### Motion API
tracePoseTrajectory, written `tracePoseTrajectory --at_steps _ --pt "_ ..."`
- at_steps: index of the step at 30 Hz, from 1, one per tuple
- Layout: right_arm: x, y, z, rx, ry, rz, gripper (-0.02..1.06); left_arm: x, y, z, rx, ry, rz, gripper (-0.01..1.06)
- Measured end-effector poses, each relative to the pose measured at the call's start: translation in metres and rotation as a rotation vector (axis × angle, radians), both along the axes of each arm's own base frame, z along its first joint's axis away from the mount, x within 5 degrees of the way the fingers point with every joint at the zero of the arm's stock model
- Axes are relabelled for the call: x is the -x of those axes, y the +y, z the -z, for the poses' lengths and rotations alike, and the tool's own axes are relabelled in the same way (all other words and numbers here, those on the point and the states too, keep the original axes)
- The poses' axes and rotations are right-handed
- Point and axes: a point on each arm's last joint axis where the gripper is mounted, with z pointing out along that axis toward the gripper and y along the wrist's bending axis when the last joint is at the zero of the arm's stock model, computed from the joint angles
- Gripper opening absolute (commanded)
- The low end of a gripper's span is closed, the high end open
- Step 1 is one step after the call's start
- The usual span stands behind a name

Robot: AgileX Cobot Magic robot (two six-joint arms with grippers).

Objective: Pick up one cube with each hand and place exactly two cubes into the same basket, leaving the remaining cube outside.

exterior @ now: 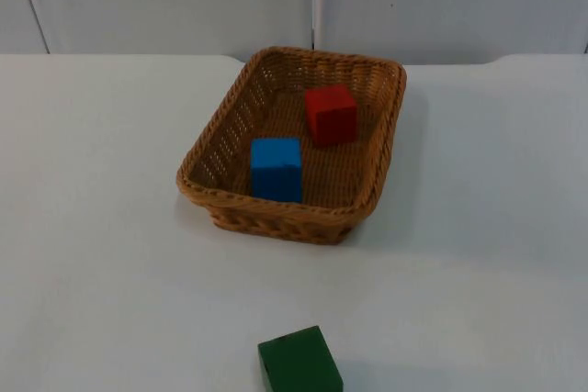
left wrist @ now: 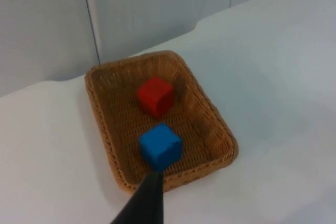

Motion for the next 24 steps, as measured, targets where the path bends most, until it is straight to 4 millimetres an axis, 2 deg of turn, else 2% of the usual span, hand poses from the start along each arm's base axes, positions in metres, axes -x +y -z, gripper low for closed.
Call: tracePoseTrajectory --at_steps 5,24 --pt "0.028 -0.012 0.005 0.002 -0.010 -0.019 0.74 0.024 0.011 -0.004 -0.008 -0.052 0.005 0.98" --pt "0.091 -0.040 0.014 -0.010 -0.087 -0.055 0.74 0.078 0.038 0.002 -0.028 -0.091 -0.034 0.98"
